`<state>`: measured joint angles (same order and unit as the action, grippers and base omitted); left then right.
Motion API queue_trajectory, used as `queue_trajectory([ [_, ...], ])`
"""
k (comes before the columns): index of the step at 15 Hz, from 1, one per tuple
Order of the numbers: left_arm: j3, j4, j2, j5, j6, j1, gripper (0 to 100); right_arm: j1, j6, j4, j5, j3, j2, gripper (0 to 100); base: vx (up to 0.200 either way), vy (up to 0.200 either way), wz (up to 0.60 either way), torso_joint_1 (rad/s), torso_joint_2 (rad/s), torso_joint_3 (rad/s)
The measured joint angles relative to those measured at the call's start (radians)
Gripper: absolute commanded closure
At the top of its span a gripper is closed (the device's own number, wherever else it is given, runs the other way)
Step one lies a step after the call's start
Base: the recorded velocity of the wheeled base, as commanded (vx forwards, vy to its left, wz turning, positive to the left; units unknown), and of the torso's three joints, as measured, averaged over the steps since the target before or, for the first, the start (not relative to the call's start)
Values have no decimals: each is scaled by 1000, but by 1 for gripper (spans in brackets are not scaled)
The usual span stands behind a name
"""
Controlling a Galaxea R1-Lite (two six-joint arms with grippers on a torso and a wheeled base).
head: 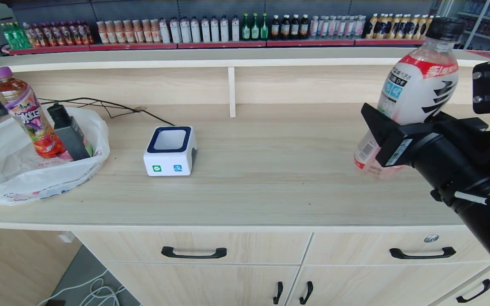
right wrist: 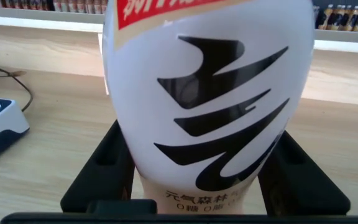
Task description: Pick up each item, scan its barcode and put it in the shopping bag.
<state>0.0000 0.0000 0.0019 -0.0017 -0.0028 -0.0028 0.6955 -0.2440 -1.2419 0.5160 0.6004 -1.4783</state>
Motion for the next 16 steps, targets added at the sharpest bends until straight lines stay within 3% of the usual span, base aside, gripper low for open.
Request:
queue_trajectory([
  [6, 0, 0, 0, 1, 0, 0, 0, 63, 204, -18, -107, -106, 21, 100, 0, 0, 0, 0, 0, 0],
  [13, 0, 0, 0, 0, 0, 0, 0, 71, 402, -40, -302, -160, 60, 100, 0, 0, 0, 0, 0, 0],
  [16, 0, 0, 0, 0, 0, 0, 0, 75, 444, -44, -441, -149, 55, 100, 0, 0, 0, 0, 0, 0],
])
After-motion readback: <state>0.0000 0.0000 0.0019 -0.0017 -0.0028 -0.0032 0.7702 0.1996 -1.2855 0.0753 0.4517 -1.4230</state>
